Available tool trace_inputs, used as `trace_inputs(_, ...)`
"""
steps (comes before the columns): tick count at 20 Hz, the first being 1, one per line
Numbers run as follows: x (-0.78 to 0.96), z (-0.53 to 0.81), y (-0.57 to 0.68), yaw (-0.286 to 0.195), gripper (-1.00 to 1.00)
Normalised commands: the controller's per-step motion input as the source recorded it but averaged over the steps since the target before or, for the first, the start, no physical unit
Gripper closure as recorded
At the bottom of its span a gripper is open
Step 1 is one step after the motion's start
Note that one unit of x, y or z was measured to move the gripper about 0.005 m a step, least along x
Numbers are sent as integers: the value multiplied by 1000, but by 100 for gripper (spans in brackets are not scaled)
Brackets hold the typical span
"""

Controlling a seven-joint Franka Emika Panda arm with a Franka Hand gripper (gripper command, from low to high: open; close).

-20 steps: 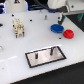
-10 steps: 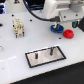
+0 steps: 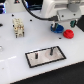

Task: Insert the blue gear onto the right peg, followed by the red gear

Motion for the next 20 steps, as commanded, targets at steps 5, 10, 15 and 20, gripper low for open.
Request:
trace_inputs(5,-45,2,-38,0,-100)
trace_inputs(10,-6,-109,-95,0,-100)
trace_inputs(15,-68,-186,-84,0,-100)
trace_inputs(20,-68,-166,-61,0,-100)
